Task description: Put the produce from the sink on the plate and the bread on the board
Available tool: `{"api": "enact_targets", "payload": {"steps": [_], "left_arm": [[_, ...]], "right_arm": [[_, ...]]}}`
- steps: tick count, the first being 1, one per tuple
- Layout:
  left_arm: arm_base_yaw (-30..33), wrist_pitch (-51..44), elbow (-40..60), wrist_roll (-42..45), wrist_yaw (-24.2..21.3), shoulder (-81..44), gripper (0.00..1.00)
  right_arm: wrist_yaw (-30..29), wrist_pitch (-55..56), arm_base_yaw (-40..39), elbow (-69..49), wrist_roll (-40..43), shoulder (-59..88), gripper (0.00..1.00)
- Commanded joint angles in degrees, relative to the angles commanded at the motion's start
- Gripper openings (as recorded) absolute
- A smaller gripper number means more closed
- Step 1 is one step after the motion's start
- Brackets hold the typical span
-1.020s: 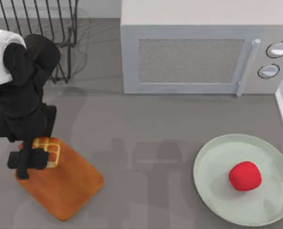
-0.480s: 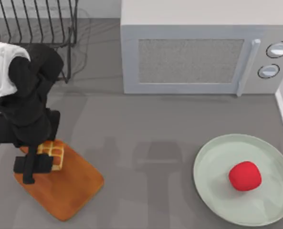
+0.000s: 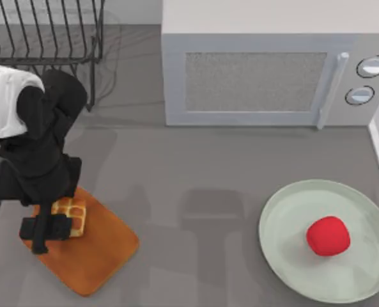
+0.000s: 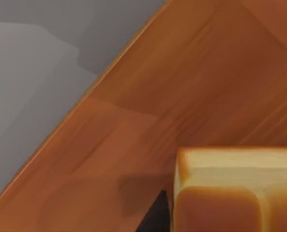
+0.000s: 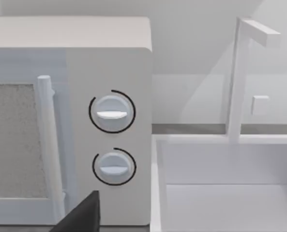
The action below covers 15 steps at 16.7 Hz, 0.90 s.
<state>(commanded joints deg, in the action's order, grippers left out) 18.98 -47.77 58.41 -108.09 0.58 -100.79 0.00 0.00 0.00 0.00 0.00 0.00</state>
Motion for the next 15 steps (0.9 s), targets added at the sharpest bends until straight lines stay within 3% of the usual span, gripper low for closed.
{"api": "enact_targets", "payload": {"steps": [13,15], "left_arm": [[0.0,0.0,0.0,0.0,0.0,0.0,0.98],[0.0,0.0,0.0,0.0,0.0,0.0,1.0]], "right_arm": [[0.0,0.0,0.0,0.0,0.0,0.0,1.0],[0.0,0.0,0.0,0.0,0.0,0.0,1.0]]}}
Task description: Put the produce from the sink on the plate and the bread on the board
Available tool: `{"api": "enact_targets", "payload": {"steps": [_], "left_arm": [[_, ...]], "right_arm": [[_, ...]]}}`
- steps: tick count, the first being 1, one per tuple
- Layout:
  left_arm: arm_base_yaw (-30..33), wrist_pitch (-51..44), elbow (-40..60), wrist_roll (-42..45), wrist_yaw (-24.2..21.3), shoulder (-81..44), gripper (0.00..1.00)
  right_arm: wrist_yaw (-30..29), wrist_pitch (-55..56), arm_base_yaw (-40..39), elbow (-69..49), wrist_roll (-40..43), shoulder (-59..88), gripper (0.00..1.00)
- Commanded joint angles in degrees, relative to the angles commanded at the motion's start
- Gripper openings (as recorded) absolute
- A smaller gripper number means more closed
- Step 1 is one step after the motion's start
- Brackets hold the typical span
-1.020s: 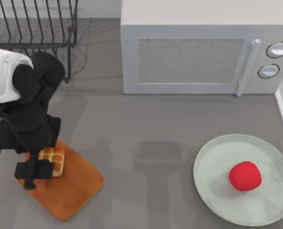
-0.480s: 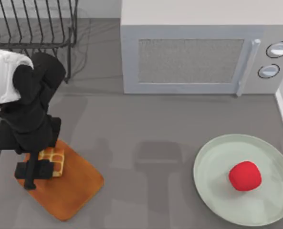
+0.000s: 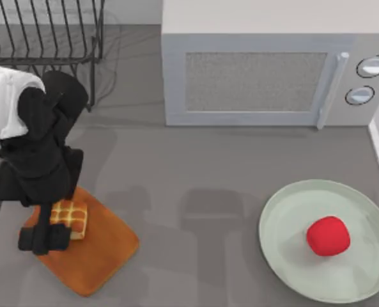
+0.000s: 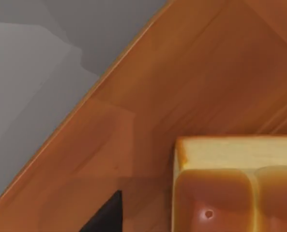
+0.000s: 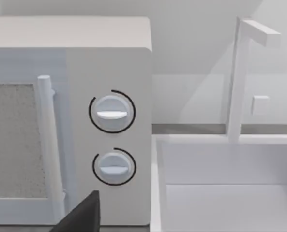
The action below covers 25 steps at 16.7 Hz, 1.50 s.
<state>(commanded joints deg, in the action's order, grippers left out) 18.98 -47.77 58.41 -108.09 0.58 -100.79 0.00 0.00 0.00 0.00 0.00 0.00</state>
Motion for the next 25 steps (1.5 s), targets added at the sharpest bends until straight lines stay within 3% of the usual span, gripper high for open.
{"api": "enact_targets", "payload": {"steps": [12,25], "left_arm": [[-0.55,1.35,-1.96,3.2,-0.13,2.95,1.0],[-6.37,15.79,-19.56,36.45,0.69,33.49,1.0]], "right_arm": [[0.0,0.0,0.0,0.0,0.0,0.0,1.0],[0.0,0.0,0.0,0.0,0.0,0.0,1.0]]}}
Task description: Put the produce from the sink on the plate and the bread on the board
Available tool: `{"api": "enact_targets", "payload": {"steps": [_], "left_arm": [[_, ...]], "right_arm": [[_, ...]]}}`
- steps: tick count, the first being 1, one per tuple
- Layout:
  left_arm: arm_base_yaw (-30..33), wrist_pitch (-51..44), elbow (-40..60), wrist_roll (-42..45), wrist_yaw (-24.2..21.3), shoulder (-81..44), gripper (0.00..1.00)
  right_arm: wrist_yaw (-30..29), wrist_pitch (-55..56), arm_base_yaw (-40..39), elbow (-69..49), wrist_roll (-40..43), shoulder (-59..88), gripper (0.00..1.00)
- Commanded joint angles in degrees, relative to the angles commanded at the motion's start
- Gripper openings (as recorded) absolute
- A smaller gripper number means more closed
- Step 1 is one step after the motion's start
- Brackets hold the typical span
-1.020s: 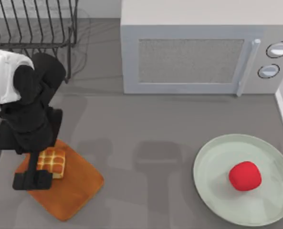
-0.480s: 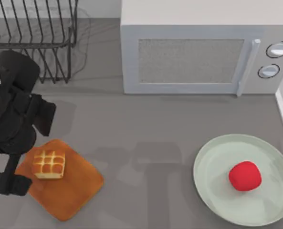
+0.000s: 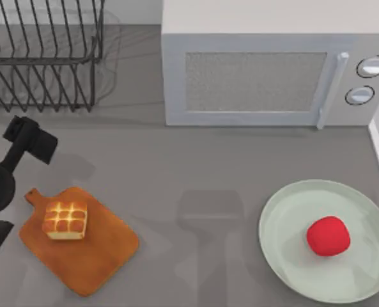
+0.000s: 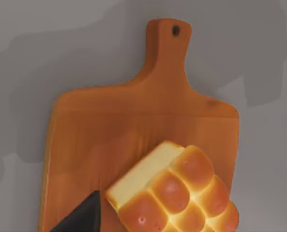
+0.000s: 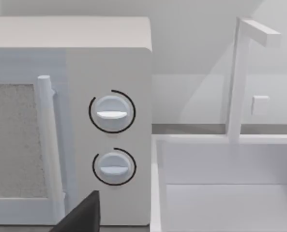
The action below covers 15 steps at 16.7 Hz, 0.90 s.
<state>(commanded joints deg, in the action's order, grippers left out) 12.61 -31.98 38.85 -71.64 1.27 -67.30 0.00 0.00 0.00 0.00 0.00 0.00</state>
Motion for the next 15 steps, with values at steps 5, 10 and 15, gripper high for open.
{"api": "enact_targets", "payload": {"steps": [5,10,15], "left_arm": [[-2.32,6.26,-6.14,11.36,-1.62,12.42,1.0],[-4.54,11.3,-13.48,24.26,-1.28,23.64,1.0],[-6.6,16.35,-20.86,37.46,-0.98,34.91,1.0]], "right_arm": [[0.0,0.0,0.0,0.0,0.0,0.0,1.0],[0.0,0.0,0.0,0.0,0.0,0.0,1.0],[0.0,0.0,0.0,0.0,0.0,0.0,1.0]]}}
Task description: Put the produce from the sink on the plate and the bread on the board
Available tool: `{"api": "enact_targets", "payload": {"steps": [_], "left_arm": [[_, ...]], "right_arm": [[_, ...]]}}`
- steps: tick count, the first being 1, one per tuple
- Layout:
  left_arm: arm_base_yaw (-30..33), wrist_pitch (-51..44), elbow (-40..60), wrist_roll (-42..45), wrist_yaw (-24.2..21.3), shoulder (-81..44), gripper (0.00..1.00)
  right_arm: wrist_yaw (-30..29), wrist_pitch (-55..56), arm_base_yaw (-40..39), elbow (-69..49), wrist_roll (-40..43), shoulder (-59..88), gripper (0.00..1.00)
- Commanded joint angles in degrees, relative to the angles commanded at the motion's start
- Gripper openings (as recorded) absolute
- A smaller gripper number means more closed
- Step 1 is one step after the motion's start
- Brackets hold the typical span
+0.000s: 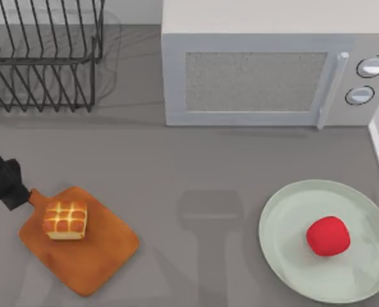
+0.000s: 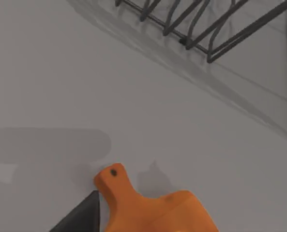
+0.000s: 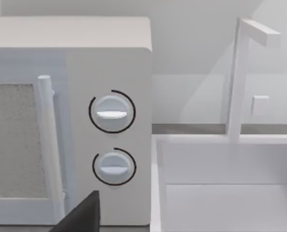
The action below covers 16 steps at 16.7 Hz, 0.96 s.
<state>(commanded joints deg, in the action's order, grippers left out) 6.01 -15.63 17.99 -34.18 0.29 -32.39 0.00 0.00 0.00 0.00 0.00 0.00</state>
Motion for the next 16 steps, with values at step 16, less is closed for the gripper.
{"api": "enact_targets", "payload": {"steps": [16], "left_arm": [[-6.01,15.63,-17.99,34.18,-0.29,32.39,1.0]], "right_arm": [[0.0,0.0,0.0,0.0,0.0,0.0,1.0]]}}
